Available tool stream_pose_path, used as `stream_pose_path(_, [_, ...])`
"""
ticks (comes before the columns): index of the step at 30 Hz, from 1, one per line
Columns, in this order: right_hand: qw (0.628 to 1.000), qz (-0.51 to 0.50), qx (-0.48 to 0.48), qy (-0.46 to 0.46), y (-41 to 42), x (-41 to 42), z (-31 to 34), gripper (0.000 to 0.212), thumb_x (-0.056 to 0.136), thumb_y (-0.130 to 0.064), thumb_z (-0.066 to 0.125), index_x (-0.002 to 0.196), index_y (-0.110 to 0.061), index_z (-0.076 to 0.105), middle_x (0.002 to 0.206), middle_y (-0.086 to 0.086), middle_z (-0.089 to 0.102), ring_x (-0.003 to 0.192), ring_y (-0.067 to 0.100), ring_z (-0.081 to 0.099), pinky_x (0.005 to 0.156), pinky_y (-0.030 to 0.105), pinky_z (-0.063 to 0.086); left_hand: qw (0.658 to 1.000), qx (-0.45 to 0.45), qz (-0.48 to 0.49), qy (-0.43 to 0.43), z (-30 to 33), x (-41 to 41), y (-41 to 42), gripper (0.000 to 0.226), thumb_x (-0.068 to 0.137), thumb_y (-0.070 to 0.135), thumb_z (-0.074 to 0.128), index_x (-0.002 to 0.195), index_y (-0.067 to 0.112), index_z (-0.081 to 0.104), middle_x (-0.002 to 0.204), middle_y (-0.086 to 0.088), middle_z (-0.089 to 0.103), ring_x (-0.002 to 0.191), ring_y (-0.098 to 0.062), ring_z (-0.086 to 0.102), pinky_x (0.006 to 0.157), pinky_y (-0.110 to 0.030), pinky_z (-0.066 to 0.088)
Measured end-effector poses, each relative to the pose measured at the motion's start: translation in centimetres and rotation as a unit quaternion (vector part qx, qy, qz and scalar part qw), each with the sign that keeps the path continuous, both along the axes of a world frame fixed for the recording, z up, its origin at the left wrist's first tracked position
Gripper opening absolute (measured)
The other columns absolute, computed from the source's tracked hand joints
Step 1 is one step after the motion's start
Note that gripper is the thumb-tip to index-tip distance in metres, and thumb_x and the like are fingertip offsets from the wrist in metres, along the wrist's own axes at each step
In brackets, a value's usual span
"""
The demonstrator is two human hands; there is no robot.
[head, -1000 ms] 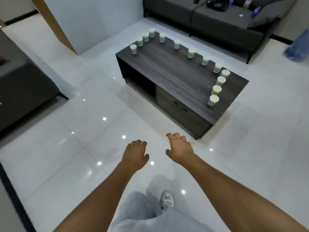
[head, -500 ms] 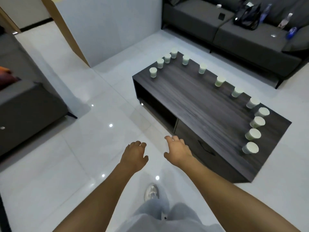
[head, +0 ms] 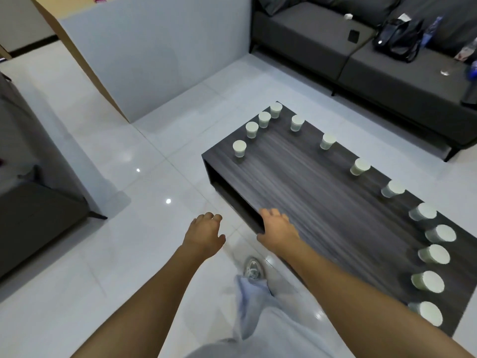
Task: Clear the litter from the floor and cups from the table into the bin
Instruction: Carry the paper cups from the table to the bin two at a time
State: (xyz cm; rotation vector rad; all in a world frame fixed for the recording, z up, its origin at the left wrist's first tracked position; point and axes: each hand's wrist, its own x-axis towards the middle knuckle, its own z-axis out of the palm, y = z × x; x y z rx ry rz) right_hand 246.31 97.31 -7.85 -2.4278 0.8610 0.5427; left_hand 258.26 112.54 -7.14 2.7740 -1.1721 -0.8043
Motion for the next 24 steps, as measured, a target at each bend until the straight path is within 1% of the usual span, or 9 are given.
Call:
stream_pose_path(5, [1.0,0.005,0.01,0.017,-6.9,7.8,-0.2,0.064,0.091,-0.026,0.057,0.147,-0.022,0.026,0.14,0.007,0.037,0.125,0.028,0.039,0.1,0.041,0.042,1.0,-0.009,0.005,0.002,0.0,7.3,-6.8,0.053,0.093,0.032,0.051,0.141,0.013,0.039,0.136,-0.006,0.048,0.125,-0.023,0.043,0.104,-0.031,0.035])
stream_pose_path(10, [1.0,-0.004,0.018,0.025,-12.2,15.0,-1.0,0.064,0.092,-0.027,0.058,0.147,-0.023,0.026,0.141,0.007,0.036,0.127,0.028,0.038,0.099,0.041,0.044,1.0,-0.008,0.006,0.019,-0.7,14.3,-11.8,0.052,0.093,0.032,0.052,0.14,0.014,0.041,0.134,-0.006,0.05,0.124,-0.023,0.044,0.103,-0.031,0.037])
stream_pose_path(13, [0.999,-0.022,0.02,0.035,-15.4,19.8,-2.1,0.063,0.091,-0.027,0.058,0.146,-0.023,0.027,0.141,0.006,0.035,0.126,0.028,0.038,0.098,0.041,0.043,0.999,-0.001,0.005,0.036,-1.8,19.3,-15.0,0.052,0.092,0.032,0.055,0.139,0.015,0.041,0.136,-0.005,0.049,0.125,-0.023,0.044,0.105,-0.032,0.036])
stream_pose_path(17, [0.997,-0.06,0.03,0.031,-19.2,25.5,-3.9,0.063,0.091,-0.026,0.058,0.146,-0.023,0.027,0.142,0.006,0.034,0.126,0.029,0.038,0.098,0.044,0.045,0.998,0.016,-0.058,0.036,-3.8,25.3,-19.3,0.049,0.092,0.033,0.054,0.136,0.014,0.043,0.135,-0.006,0.049,0.125,-0.023,0.044,0.105,-0.031,0.035])
stream_pose_path(21, [0.992,-0.11,0.04,0.035,-22.4,30.2,-5.7,0.065,0.091,-0.026,0.058,0.147,-0.023,0.025,0.143,0.005,0.033,0.128,0.028,0.038,0.098,0.044,0.045,0.992,0.038,-0.115,0.046,-5.7,30.7,-23.6,0.047,0.092,0.03,0.052,0.134,0.013,0.044,0.132,-0.006,0.05,0.124,-0.025,0.044,0.104,-0.031,0.033])
stream_pose_path(24, [0.989,-0.127,0.056,0.052,-24.3,32.8,-7.0,0.065,0.092,-0.027,0.058,0.148,-0.023,0.024,0.146,0.005,0.031,0.13,0.028,0.036,0.101,0.046,0.043,0.989,0.05,-0.136,0.041,-6.9,34.1,-26.5,0.045,0.092,0.027,0.05,0.133,0.011,0.044,0.13,-0.008,0.05,0.122,-0.026,0.044,0.103,-0.031,0.034])
